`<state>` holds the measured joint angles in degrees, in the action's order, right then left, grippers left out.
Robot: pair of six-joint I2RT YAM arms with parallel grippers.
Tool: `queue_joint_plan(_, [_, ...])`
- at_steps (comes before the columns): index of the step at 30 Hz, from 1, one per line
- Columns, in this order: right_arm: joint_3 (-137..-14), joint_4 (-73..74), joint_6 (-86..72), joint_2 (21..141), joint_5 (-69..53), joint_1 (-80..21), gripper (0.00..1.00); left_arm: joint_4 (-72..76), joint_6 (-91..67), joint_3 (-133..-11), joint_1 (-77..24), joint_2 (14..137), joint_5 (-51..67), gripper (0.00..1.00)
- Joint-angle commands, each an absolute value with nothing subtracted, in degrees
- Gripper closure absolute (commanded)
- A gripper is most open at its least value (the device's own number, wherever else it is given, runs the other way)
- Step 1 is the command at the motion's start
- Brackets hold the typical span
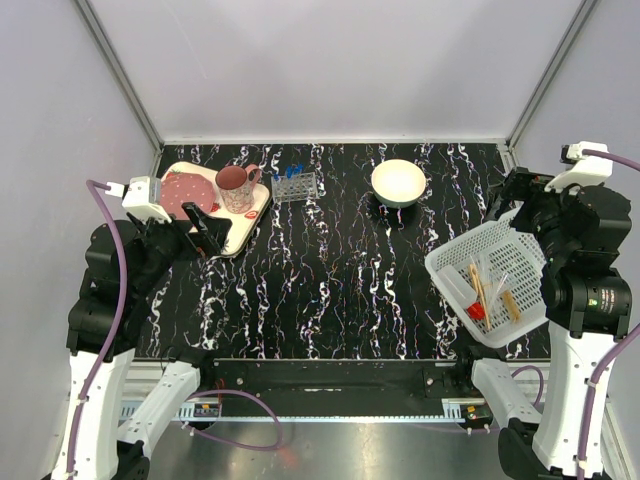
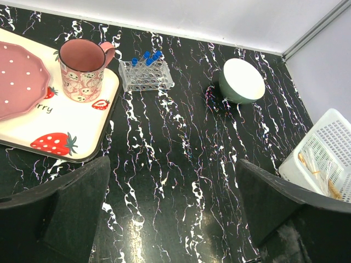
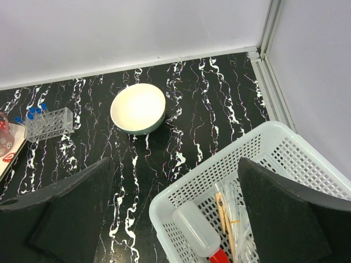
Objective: Organize the chemistry lab equipment
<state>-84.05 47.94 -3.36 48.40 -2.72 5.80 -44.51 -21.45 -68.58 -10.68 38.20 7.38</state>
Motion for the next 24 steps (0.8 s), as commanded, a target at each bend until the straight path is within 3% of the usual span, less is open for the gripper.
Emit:
queue_joint_plan(1, [-84.2,47.0,-4.2,48.3,-4.0,6.0,0.0,-43.9,-21.4,-71.0,-10.5,37.4,8.6,0.01])
queue_joint_plan(24, [-84.2,47.2,-3.3,48.8,-7.0,6.0,0.0,-46.8,-19.6,-73.6,-10.5,38.7,9.6,0.01])
